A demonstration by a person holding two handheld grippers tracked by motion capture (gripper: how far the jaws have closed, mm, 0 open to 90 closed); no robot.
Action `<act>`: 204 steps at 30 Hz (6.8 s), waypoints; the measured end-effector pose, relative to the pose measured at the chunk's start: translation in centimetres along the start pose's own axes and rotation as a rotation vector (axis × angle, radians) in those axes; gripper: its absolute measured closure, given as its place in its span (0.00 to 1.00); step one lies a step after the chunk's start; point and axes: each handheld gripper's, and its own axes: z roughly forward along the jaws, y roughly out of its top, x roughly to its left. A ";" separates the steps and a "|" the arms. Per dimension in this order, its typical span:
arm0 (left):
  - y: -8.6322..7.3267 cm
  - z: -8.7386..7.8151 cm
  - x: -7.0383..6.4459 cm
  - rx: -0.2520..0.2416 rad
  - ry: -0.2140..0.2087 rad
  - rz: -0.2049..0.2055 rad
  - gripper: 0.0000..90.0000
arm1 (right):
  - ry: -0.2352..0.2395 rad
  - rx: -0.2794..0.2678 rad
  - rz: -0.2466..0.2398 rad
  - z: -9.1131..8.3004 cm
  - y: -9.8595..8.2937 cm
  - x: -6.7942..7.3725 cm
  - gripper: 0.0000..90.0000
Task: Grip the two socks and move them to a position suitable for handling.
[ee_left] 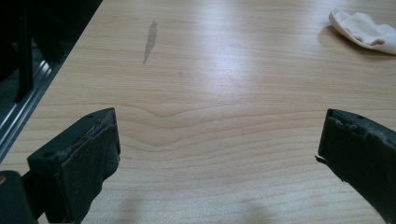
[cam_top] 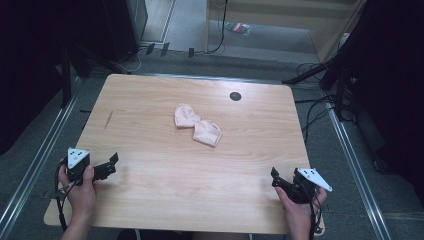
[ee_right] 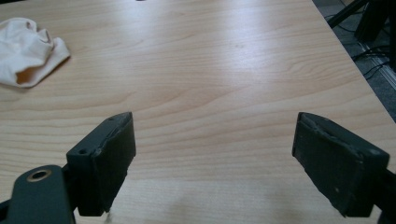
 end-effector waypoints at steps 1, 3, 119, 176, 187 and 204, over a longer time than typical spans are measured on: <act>0.0 0.0 0.0 0.008 -0.002 0.003 0.00 | -0.001 0.000 0.001 0.0 0.1 0.2 0.15; 0.0 0.0 0.0 0.009 -0.003 0.003 0.00 | -0.002 -0.002 0.000 0.0 0.2 0.3 0.16; 3.1 -2.1 -11.9 -0.057 -0.340 0.190 0.00 | 0.406 0.116 -0.430 2.6 4.2 18.2 0.94; 1.7 3.7 -16.2 0.216 -0.587 0.241 0.38 | 0.704 0.147 -0.455 2.5 0.2 19.9 0.99; 0.8 4.9 -19.7 0.322 -0.704 0.381 0.64 | 0.707 0.135 -0.437 2.2 0.1 19.2 0.99; 2.0 3.6 -17.6 0.222 -0.686 0.368 1.00 | 0.701 0.079 -0.390 0.9 1.6 16.6 1.00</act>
